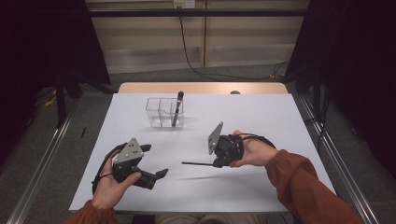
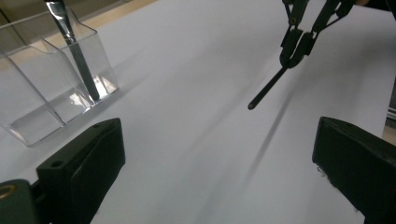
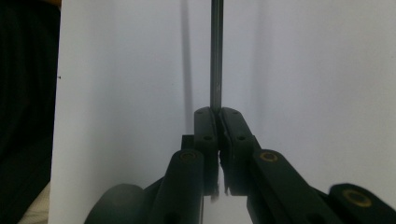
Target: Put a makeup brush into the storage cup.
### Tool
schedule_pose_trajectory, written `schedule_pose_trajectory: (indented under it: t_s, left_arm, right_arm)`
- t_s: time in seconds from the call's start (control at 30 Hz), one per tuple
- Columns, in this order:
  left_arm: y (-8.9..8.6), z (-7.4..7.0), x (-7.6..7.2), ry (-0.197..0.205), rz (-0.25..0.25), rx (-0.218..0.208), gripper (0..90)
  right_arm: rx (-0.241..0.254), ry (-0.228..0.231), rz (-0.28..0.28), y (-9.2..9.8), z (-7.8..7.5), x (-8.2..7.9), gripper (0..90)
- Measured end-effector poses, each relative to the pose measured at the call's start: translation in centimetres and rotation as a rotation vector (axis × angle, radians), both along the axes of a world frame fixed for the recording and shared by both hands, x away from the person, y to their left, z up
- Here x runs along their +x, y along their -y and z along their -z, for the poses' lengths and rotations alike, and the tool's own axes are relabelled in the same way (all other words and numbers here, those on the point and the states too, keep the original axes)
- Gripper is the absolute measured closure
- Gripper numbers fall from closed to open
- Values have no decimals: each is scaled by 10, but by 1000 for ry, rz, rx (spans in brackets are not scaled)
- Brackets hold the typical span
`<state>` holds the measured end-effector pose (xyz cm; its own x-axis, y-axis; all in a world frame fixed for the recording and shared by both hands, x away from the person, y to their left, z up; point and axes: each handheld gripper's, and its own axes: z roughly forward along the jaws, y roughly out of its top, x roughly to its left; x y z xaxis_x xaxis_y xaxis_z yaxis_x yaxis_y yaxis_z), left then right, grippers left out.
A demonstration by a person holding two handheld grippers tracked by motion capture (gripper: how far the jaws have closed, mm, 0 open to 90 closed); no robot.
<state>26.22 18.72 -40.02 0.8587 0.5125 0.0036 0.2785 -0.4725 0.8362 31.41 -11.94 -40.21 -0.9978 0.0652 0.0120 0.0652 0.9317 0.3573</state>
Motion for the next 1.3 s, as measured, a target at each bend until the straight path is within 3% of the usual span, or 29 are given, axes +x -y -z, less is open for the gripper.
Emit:
schedule_pose_trajectory:
  t_s: [0.17, 0.3, 0.43, 0.53, 0.77, 1.07, 1.3]
  left_arm:
    - [9, 1, 1, -23, 45, 33, 24]
    - [17, -3, 1, -23, 59, 51, 25]
    - [24, -6, 3, -12, 86, 99, 35]
    - [28, -7, 6, -26, 109, 126, 35]
    - [36, -3, 16, -73, 127, 142, 57]
    - [52, -2, 22, -119, 204, 200, 58]
    - [61, 3, 26, -152, 265, 272, 75]
  right_arm:
    - [-28, 5, -17, -2, 0, -1, 860]
    - [-54, 13, -37, -7, 1, -4, 860]
    - [-59, 14, -40, -9, 0, -2, 860]
    - [-62, 13, -50, -10, 0, -2, 860]
    - [-78, 13, -60, -13, -2, -2, 860]
    - [-93, 16, -86, -19, -3, -3, 860]
    - [-92, 25, -102, -24, -3, -3, 860]
